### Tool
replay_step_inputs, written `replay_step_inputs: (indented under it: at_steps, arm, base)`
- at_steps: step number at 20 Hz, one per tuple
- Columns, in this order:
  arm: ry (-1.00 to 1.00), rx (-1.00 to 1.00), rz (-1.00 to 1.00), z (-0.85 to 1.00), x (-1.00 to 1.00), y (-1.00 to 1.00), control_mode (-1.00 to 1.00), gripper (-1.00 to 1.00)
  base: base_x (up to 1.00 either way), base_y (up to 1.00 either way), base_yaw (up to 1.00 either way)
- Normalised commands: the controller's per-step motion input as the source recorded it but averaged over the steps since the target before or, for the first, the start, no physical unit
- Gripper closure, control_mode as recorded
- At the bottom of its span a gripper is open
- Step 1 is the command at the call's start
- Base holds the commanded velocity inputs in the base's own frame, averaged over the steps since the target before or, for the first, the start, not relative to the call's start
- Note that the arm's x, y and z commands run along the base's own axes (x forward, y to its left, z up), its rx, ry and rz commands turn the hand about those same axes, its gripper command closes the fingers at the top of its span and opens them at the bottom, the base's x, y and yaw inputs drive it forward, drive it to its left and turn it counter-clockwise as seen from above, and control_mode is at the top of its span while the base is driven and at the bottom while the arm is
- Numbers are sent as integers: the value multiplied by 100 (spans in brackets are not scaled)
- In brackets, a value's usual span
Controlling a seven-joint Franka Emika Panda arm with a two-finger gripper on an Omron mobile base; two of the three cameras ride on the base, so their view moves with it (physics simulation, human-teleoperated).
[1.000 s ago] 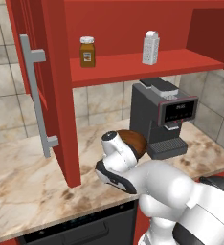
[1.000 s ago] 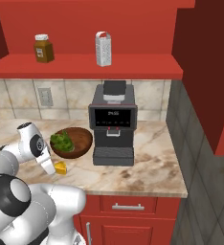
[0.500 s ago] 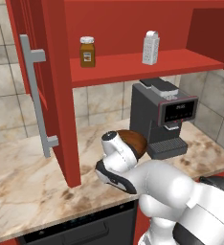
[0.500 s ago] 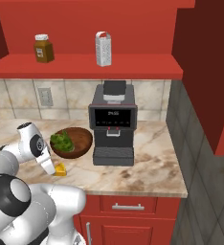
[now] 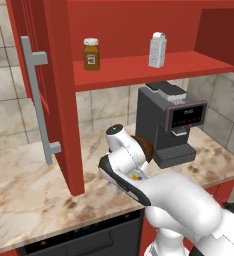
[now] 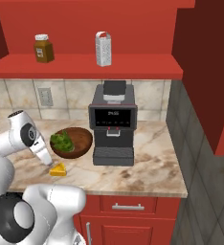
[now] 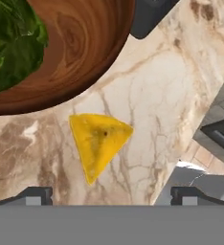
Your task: Pick the cheese from the fridge and the cheese grater from the cabinet and place them next to the salad bowl.
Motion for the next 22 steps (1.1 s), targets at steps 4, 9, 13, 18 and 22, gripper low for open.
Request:
replay_step_inputs:
  at_steps: [4, 9, 13, 18, 22]
  arm:
    - [0, 0, 20, 89, -3, -13, -100, -100]
    - [1, 0, 27, 75, 6, -54, -100, -100]
    - [2, 0, 45, 8, 33, -72, -100, -100]
    - [0, 1, 47, 1, 4, -60, -100, -100]
    - [0, 1, 37, 24, -14, -23, -100, -100]
  base:
    - [0, 0, 0]
    - [0, 0, 0]
    - [0, 0, 0]
    - [0, 0, 0]
    - [0, 0, 0]
